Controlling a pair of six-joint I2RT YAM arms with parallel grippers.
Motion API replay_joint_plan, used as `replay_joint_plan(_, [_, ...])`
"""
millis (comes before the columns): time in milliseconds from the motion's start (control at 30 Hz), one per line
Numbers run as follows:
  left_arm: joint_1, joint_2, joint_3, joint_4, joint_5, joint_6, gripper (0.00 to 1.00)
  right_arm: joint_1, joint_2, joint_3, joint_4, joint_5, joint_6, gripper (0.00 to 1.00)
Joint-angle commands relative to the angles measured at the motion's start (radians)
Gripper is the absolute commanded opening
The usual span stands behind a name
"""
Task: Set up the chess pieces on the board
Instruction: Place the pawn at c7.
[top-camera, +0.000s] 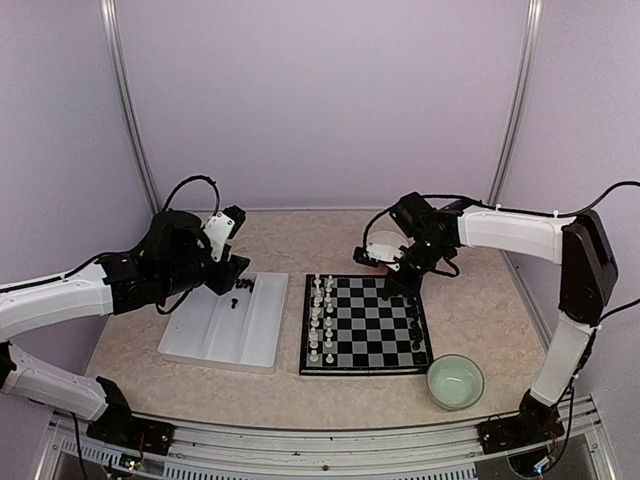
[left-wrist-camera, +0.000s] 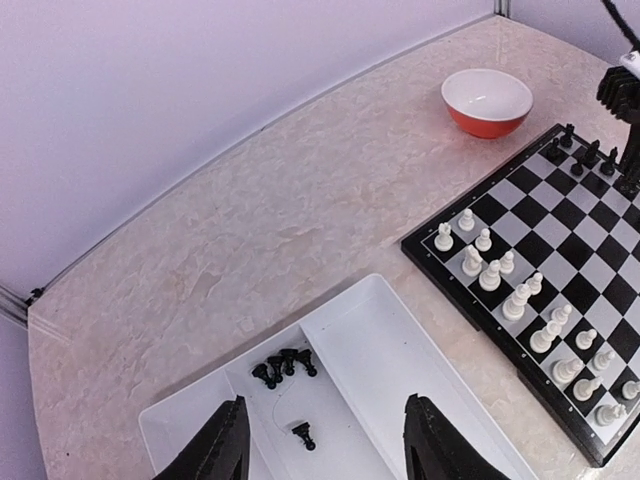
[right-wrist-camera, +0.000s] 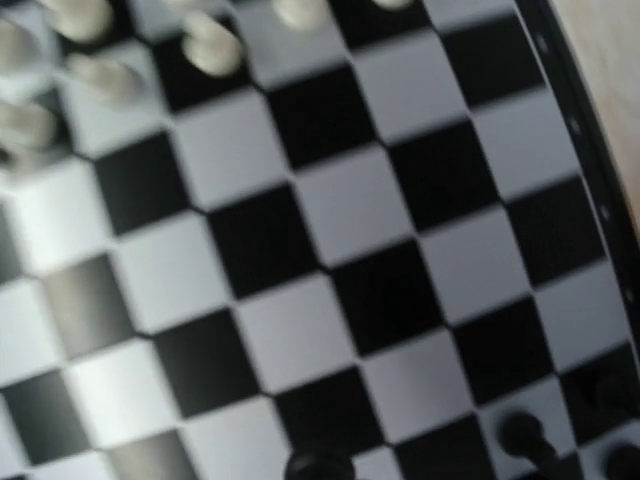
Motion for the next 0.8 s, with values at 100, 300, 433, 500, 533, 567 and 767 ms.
replay_joint_plan(100, [0.0,0.003,-0.006,0.044,0.028,-0.021,0.52,-0.02,0.074,0.025,0.013,0.149,-0.004,0.0])
replay_joint_plan(300, [-0.003,0.023,-0.002,0.045,0.03,-0.023,0.52,-0.044,0.102,0.006,0.019,0.169,0.016,0.0])
replay_joint_plan(433, [-0.005,0.034,-0.002,0.045,0.038,-0.025,0.52,-0.07,0.112,0.013,0.018,0.155,0.028,0.0])
replay_joint_plan(500, [-0.005,0.04,-0.002,0.045,0.044,-0.025,0.52,-0.078,0.118,0.02,0.017,0.138,0.03,0.0])
replay_joint_plan(533, [-0.006,0.041,-0.001,0.045,0.045,-0.026,0.52,-0.08,0.123,0.021,0.017,0.132,0.032,0.0])
replay_joint_plan(567, [-0.006,0.042,-0.002,0.045,0.045,-0.027,0.52,-0.082,0.13,0.022,0.017,0.127,0.032,0.0])
replay_joint_plan(767, [-0.007,0.048,-0.001,0.044,0.041,-0.026,0.52,-0.083,0.153,0.03,0.012,0.09,0.037,0.0])
